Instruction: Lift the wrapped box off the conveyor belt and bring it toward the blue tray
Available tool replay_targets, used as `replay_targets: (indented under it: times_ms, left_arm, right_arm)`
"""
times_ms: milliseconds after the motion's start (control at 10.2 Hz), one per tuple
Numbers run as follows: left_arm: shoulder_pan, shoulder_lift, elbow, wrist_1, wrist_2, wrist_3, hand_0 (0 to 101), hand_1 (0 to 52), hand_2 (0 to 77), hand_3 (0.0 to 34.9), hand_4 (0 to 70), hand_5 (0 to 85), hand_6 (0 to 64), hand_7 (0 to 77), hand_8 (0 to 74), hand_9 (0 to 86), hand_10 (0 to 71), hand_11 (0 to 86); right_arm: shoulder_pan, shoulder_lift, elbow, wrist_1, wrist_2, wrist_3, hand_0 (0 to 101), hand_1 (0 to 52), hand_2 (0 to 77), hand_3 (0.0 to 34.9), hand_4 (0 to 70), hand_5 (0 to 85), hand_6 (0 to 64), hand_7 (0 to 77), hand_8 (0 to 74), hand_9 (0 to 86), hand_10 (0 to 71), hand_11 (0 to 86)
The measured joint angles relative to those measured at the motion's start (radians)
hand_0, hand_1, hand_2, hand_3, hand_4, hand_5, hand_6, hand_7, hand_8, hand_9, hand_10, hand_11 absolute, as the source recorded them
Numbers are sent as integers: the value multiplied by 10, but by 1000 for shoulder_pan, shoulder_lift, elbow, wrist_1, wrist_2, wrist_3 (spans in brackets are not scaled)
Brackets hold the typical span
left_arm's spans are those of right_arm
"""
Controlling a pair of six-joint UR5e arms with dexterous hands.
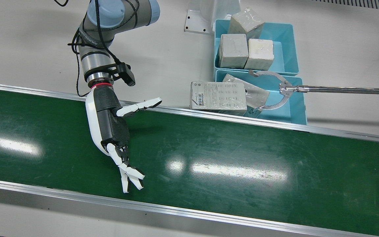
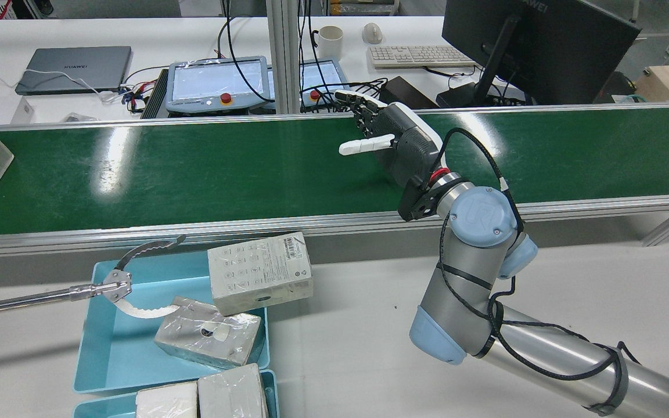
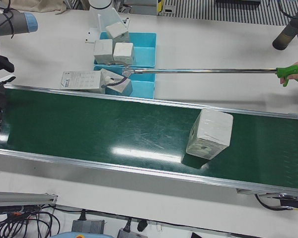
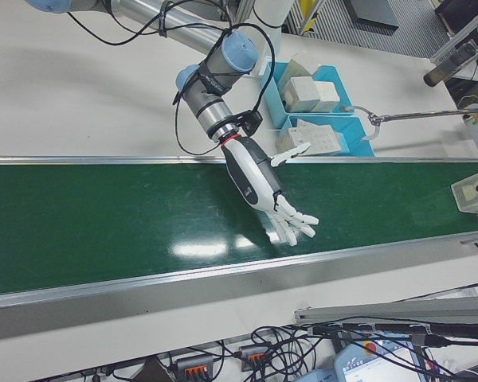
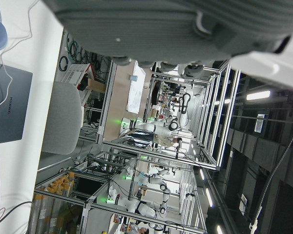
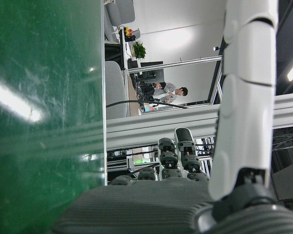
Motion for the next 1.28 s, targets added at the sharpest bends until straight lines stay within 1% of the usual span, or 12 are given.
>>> replay_targets:
  times_ms: [197,295,394,492,591,1083,1280]
  left_arm:
    - [0,0,0,0,0,0,0,0,11,0,0,11,5,5,5,5,5,5]
    - [0,0,0,0,0,0,0,0,11,0,0,11,5,5,5,5,5,5]
    - [0,0,0,0,0,0,0,0,11,0,0,11,5,5,5,5,5,5]
    - [0,0,0,0,0,0,0,0,11,0,0,11,5,5,5,5,5,5]
    - [0,0,0,0,0,0,0,0,11,0,0,11,5,5,5,5,5,5]
    - [0,0,0,0,0,0,0,0,11,0,0,11,0,5,5,5,5,5]
    - [0,0,0,0,0,0,0,0,11,0,0,11,5,5,5,5,5,5]
  right_arm:
    - [-2,-1,-3,3,0,1,480,136,49,12,98,185,44,49,0,27,0,11]
    - [-2,0,-3,3,0,1,480,136,49,8,109,196,44,49,0,27,0,11]
    - [-2,0,-3,3,-1,2,480,136,49,13,109,196,44,60,0,27,0,5]
    - [-3,0,-4,3,0,0,478,136,49,3,76,185,44,60,0,27,0,5]
    - [-4,1,-4,3,1,-1,479,136,49,0,104,185,44,60,0,27,0,5]
    - [-8,-4,-9,3,1,5,479,125,55,1,104,185,44,55,0,27,0,11]
    - [-6,-8,4,3,0,10,479,125,49,1,98,185,44,44,0,27,0,11]
